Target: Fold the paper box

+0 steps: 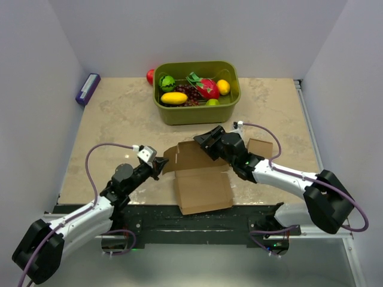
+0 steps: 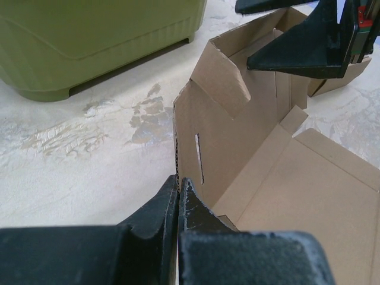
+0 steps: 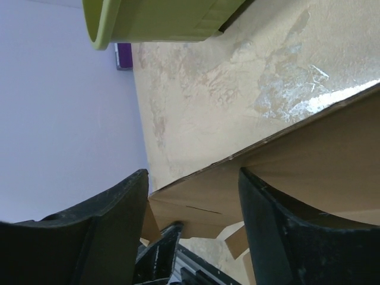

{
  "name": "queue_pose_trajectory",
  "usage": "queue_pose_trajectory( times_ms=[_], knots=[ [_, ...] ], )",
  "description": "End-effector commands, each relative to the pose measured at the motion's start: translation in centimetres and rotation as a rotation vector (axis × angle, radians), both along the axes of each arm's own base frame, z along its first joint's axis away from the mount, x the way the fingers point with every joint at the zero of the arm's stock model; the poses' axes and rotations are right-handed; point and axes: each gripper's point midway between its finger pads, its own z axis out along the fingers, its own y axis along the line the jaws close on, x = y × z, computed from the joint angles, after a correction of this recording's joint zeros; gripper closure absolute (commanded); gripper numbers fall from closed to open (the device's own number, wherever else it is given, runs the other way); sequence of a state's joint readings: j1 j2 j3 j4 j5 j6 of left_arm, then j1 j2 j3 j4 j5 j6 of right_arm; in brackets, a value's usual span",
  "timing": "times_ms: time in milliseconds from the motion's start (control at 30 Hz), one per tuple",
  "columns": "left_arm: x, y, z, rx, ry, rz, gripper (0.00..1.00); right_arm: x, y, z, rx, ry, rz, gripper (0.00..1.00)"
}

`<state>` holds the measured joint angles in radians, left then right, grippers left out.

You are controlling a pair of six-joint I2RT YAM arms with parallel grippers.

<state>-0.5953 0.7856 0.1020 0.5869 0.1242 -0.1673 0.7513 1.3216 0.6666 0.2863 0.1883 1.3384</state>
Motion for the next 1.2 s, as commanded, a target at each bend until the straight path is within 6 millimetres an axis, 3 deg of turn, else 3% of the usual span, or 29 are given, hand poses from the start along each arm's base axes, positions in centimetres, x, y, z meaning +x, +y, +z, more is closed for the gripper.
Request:
queue_pose_trajectory(
  times_ms=[0,433,567,700,800,1000,1100,1167],
  knots=[
    [0.2,0.0,1.7,0.005,-0.103,0.006,1.00,0.4,-0.3,0.2,0.027,-0.005,-0.031,0.39],
    [0.5,0.2,1.1,0.030,-0.087,0.038,1.00,-0.4,-0.4,-0.4,0.033,0.005,-0.004,0.72],
    [0.7,0.4,0.7,0.038,-0.062,0.056,1.00,-0.8,-0.5,-0.6,0.027,0.011,0.007,0.76],
    [0.8,0.3,0.5,0.034,-0.048,0.060,1.00,-1.4,-1.1,-2.2,0.003,0.035,0.006,0.78],
    [0.6,0.2,0.5,0.023,-0.050,0.047,1.00,-1.7,-1.3,-3.2,0.010,0.047,0.002,0.85],
    [0.4,0.1,0.0,0.016,-0.023,0.042,1.00,-1.5,-1.4,-3.3,0.004,0.023,0.001,1.00],
    [0.2,0.0,0.0,0.002,-0.003,0.041,0.93,-1.5,-1.4,-3.2,0.014,0.014,0.001,1.00],
    [0.1,0.0,0.3,-0.018,0.002,0.045,0.82,-1.5,-1.3,-2.8,0.023,0.006,0.002,1.00]
  ],
)
